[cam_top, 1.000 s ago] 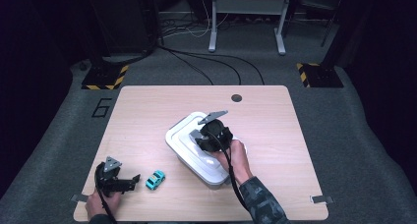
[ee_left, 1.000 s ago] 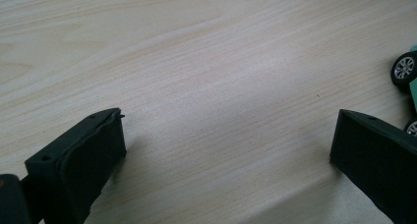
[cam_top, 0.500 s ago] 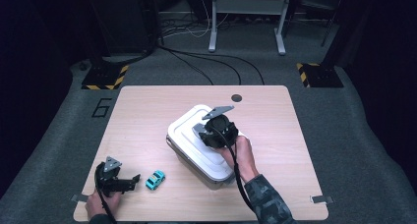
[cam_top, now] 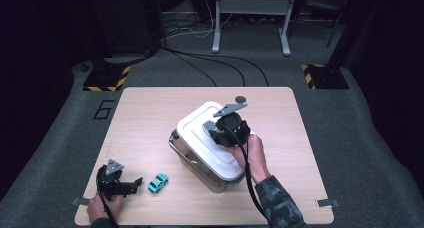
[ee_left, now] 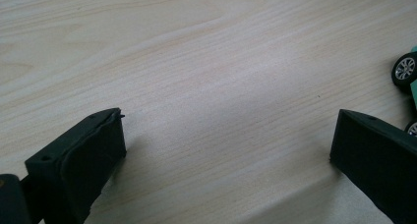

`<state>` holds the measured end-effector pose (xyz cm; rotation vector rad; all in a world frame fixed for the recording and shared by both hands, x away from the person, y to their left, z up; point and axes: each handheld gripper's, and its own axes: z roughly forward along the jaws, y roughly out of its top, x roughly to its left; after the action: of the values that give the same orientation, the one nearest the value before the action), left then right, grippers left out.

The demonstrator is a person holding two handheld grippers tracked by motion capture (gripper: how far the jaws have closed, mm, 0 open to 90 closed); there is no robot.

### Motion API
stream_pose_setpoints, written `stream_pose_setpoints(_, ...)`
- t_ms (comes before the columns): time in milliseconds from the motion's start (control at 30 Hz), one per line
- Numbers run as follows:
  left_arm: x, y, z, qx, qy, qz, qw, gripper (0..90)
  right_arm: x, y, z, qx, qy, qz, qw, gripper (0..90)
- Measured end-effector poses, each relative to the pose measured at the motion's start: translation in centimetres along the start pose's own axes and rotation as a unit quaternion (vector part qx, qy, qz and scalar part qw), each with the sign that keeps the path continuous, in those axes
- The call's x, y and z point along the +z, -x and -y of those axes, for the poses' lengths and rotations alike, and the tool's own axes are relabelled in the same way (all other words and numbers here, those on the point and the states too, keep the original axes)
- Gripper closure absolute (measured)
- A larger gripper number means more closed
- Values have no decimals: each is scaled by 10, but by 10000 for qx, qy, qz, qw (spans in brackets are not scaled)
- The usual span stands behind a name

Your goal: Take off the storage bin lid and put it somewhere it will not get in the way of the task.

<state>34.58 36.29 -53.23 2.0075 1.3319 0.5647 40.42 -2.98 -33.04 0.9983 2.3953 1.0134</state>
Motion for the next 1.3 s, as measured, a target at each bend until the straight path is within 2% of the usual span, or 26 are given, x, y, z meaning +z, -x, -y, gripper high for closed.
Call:
stream_pose_setpoints(100,0,0,0,5,-17,0,10000,0,-4,4,0,41,75,54,9999,667)
stream_pose_setpoints(133,0,0,0,5,-17,0,10000,0,-6,4,0,78,20,67,9999,667)
stream_pose_setpoints(233,0,0,0,3,-15,-2,10000,0,-9,10,0,37,120,115,9999,667)
stream_pose_setpoints(267,0,0,0,2,-15,-2,10000,0,-10,10,1,91,100,129,9998,667)
stream_pose_setpoints(300,0,0,0,4,-17,-2,10000,0,-11,12,1,36,115,143,9998,667)
stream_pose_setpoints(333,0,0,0,7,-17,-1,10000,0,-12,12,1,123,80,154,9998,667)
stream_pose_setpoints(433,0,0,0,3,-16,-1,10000,0,-14,15,2,90,140,174,9997,667)
stream_pose_setpoints(667,0,0,0,-1,-2,-2,10000,0,-24,26,5,215,103,371,9990,667)
stream_pose_setpoints(700,0,0,0,1,-2,-2,10000,0,-27,32,6,222,167,403,9988,667)
stream_pose_setpoints(1300,0,0,0,5,-4,-1,10000,0,-46,66,28,654,133,830,9943,667)
